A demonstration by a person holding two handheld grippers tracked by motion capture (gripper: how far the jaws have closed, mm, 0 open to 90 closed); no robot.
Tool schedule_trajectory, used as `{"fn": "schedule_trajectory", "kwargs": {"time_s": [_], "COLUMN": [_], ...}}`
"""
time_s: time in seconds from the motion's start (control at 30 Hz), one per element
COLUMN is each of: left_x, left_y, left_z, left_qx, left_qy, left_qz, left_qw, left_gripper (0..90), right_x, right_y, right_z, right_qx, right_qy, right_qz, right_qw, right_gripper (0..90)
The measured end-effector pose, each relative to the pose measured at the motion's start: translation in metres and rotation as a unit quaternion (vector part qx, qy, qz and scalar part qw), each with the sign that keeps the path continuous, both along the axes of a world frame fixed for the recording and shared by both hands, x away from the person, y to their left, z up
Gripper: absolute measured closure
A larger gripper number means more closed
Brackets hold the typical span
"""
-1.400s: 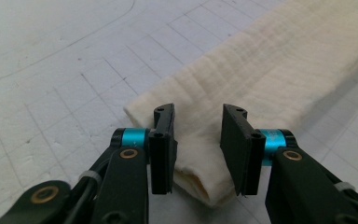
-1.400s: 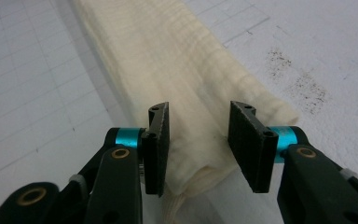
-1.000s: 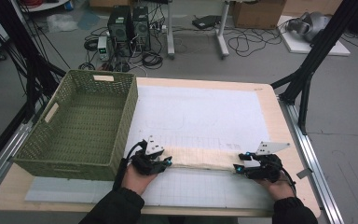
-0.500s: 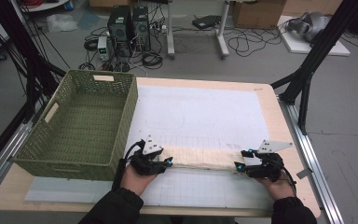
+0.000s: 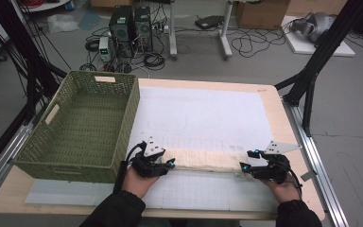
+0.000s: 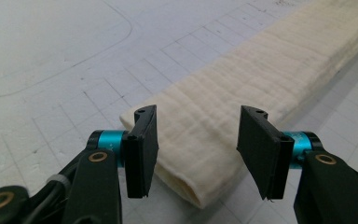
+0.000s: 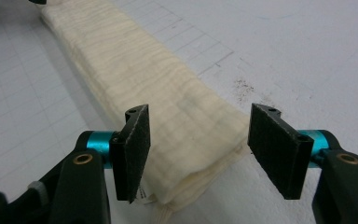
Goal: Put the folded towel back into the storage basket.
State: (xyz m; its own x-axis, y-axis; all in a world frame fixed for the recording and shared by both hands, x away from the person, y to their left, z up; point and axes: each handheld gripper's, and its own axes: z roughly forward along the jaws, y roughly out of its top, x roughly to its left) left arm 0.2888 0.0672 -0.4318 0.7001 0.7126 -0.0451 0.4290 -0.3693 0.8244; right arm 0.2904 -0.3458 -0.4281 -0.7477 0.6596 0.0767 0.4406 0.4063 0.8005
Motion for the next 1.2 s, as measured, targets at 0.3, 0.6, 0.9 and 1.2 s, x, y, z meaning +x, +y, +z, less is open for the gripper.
{"fn": "schedule_trajectory", "kwargs": {"time_s": [0.3, 0.6, 0.9, 1.2], "left_x": [0.001, 0.002, 0.005, 0.005], "left_y": [0.003, 0.002, 0.003, 0.003], "left_z": [-0.002, -0.008, -0.015, -0.017], "left_qx": [0.012, 0.026, 0.013, -0.002], "left_qy": [0.008, 0.024, 0.045, 0.053], "left_qz": [0.023, 0.028, 0.031, 0.017], "left_qw": [0.9996, 0.999, 0.9984, 0.9984], "left_gripper": [49.0, 48.9, 53.6, 77.5], "right_x": [0.002, 0.004, 0.007, 0.009], "right_y": [-0.003, -0.005, 0.002, 0.002], "right_z": [-0.001, -0.005, -0.015, -0.016], "right_qx": [-0.003, -0.01, -0.033, -0.013], "right_qy": [0.008, 0.029, 0.064, 0.086], "right_qz": [-0.023, -0.034, -0.015, 0.004], "right_qw": [0.9997, 0.9989, 0.9973, 0.9962], "right_gripper": [38.6, 39.7, 46.6, 71.9]}}
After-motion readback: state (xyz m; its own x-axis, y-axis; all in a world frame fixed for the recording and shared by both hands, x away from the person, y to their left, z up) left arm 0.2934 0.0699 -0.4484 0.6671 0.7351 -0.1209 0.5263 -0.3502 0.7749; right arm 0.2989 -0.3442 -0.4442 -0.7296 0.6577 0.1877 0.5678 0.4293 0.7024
